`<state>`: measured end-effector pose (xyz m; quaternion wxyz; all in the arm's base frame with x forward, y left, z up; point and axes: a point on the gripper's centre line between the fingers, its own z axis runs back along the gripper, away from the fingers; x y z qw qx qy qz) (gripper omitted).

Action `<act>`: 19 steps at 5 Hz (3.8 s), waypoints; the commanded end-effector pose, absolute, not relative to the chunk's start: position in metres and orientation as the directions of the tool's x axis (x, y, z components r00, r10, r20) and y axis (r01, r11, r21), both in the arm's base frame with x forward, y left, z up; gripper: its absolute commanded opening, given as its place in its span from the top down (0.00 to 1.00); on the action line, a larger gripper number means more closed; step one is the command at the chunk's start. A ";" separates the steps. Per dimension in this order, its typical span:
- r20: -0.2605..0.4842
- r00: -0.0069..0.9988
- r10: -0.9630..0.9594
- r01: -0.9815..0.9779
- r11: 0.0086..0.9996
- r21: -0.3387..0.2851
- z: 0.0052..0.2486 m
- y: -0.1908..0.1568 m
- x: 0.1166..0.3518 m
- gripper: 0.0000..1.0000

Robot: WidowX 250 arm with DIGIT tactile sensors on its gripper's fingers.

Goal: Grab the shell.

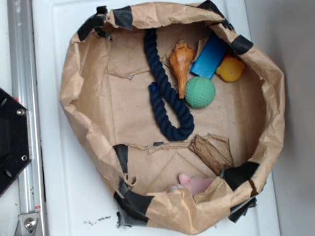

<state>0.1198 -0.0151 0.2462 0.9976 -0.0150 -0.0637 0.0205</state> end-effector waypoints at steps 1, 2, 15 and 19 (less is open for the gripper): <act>0.127 0.991 0.043 -0.039 0.999 -0.033 0.246 -0.015 0.120 0.00; 0.202 0.941 0.271 -0.272 0.962 -0.027 0.218 0.008 0.159 0.00; 0.064 0.863 0.502 -0.496 0.864 -0.085 0.015 0.067 0.288 1.00; 0.182 0.873 0.452 -0.445 0.892 -0.078 0.127 0.038 0.281 1.00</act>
